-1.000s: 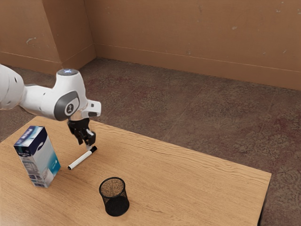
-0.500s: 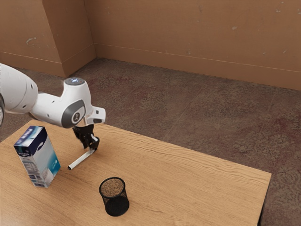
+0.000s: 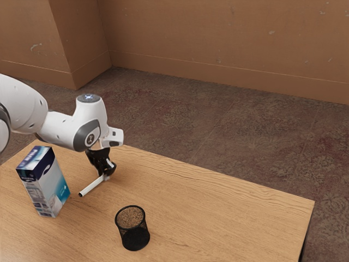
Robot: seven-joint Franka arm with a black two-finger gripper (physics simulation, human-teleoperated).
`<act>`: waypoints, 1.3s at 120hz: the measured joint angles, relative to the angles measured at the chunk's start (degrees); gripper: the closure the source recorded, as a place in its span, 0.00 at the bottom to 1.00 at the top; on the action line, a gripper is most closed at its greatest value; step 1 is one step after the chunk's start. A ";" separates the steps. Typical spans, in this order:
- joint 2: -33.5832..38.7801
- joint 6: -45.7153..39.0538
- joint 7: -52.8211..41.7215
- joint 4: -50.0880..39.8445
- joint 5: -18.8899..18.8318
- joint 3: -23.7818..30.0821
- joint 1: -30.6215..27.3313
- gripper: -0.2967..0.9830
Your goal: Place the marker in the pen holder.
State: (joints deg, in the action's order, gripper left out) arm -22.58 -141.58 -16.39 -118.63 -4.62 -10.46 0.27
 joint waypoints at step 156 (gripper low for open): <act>26.21 14.44 9.83 -4.50 1.18 13.75 9.73 0.84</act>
State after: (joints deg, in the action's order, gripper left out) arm 3.63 -127.15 -6.56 -123.13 -3.44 3.30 10.00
